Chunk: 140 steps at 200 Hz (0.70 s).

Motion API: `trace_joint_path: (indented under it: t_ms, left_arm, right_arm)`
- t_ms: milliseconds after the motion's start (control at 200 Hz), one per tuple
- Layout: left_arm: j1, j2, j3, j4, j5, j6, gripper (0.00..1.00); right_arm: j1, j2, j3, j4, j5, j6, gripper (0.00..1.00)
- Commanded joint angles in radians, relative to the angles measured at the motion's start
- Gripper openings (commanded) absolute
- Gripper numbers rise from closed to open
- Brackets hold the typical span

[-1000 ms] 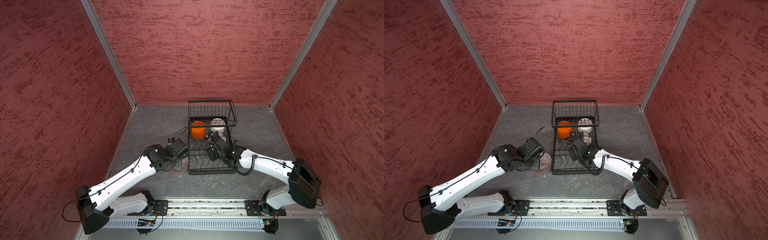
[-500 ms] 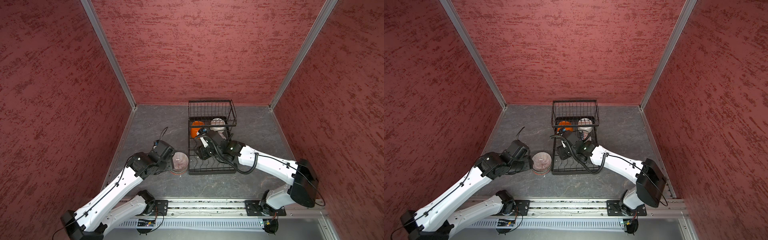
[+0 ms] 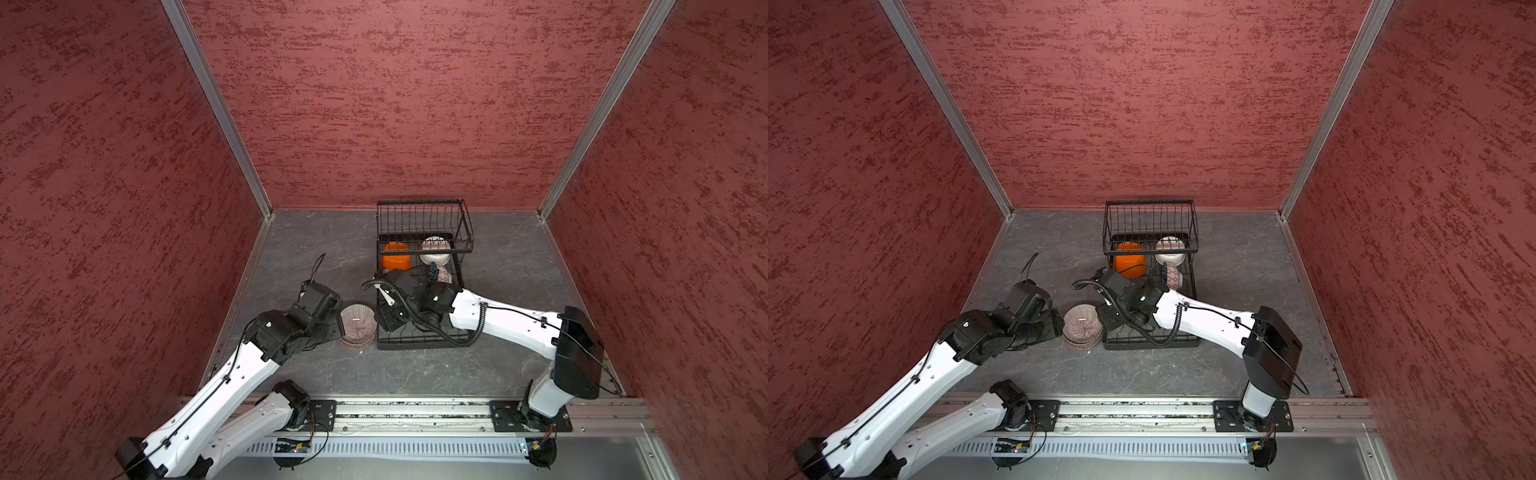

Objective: Load bowls into a dish rack
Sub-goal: Pick up the bowl from the bowl.

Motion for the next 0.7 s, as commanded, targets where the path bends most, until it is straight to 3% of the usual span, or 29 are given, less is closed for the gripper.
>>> trace_joint_path:
  t_ms: [0,696]
  left_arm:
    - [0.015,-0.028,-0.015,0.016,-0.001,0.023,0.65]
    - [0.040,-0.094,-0.037,0.056,0.021,0.061,0.68]
  right_arm:
    - [0.017,0.031,0.052,-0.047,0.016,0.026,0.54]
    - [0.028,0.194,0.197,-0.132,0.075,0.079,0.36]
